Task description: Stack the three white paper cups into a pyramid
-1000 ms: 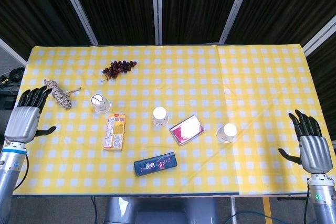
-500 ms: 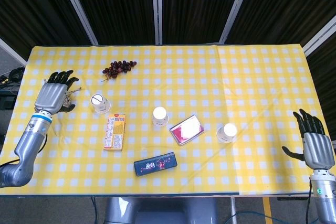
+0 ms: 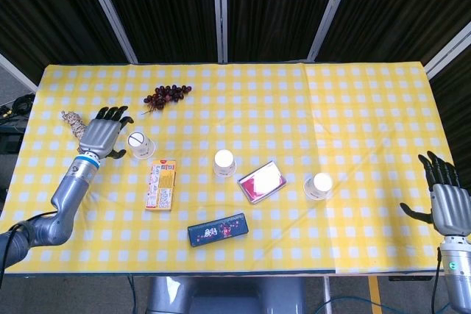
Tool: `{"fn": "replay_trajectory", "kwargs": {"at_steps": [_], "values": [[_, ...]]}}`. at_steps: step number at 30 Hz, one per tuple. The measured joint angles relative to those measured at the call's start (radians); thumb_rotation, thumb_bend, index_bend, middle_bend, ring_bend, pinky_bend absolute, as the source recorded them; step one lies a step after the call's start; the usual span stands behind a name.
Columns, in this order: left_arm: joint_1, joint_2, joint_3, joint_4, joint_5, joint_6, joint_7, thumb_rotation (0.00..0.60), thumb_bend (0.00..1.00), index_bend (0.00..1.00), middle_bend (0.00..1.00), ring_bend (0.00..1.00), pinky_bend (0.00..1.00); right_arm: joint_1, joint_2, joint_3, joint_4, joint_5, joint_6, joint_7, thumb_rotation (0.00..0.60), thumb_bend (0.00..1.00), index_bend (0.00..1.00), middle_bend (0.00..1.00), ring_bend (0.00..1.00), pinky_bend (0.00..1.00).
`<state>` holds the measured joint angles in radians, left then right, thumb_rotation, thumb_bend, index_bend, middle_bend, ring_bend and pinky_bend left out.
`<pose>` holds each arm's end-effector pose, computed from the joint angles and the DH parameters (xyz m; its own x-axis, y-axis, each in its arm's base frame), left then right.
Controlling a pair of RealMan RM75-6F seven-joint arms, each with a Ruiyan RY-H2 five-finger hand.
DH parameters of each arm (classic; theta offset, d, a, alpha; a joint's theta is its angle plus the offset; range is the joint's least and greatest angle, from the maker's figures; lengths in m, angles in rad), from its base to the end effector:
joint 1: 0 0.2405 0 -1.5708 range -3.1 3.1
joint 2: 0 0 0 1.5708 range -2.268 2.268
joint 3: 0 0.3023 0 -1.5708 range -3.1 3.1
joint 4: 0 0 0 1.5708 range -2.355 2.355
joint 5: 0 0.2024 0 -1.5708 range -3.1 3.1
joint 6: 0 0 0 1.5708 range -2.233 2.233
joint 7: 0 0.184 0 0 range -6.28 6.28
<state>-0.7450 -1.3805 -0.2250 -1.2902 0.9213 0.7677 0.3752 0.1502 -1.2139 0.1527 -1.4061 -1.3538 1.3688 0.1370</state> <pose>-0.2636 0.4692 0.0641 0.5627 0.2839 0.7763 0.8255 -0.1437 -0.5458 -0.3898 -0.2703 0.1856 0.3337 0.0376 0.9419 -0.9390 0.1018 0.3286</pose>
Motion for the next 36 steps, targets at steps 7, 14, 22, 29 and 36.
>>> {"fn": "replay_trajectory", "kwargs": {"at_steps": [7,14,22,29,36], "values": [[-0.031,-0.036,0.012,0.037,-0.021,-0.017,0.004,0.6,0.33,0.24,0.0,0.0,0.0,-0.002,0.002,0.0,0.0,-0.003,0.005,0.007,0.6,0.04,0.01,0.0,0.0,0.0],[-0.05,-0.053,0.026,0.058,-0.043,-0.026,0.008,0.6,0.33,0.25,0.0,0.0,0.0,-0.005,0.006,0.001,-0.005,-0.004,0.01,0.013,0.6,0.04,0.01,0.0,0.0,0.0],[-0.057,-0.064,0.039,0.063,-0.05,-0.026,0.011,0.6,0.39,0.36,0.0,0.0,0.0,-0.007,0.007,0.001,-0.009,-0.007,0.016,0.011,0.6,0.04,0.01,0.0,0.0,0.0],[-0.049,-0.058,0.043,0.045,-0.037,0.003,-0.012,0.6,0.4,0.37,0.0,0.0,0.0,-0.013,0.011,0.002,-0.02,-0.011,0.031,0.015,0.6,0.04,0.01,0.0,0.0,0.0],[-0.041,-0.001,0.024,-0.044,0.0,0.055,-0.035,0.6,0.4,0.37,0.0,0.0,0.0,-0.015,0.015,0.005,-0.024,-0.013,0.034,0.024,0.6,0.04,0.02,0.0,0.0,0.0]]}}
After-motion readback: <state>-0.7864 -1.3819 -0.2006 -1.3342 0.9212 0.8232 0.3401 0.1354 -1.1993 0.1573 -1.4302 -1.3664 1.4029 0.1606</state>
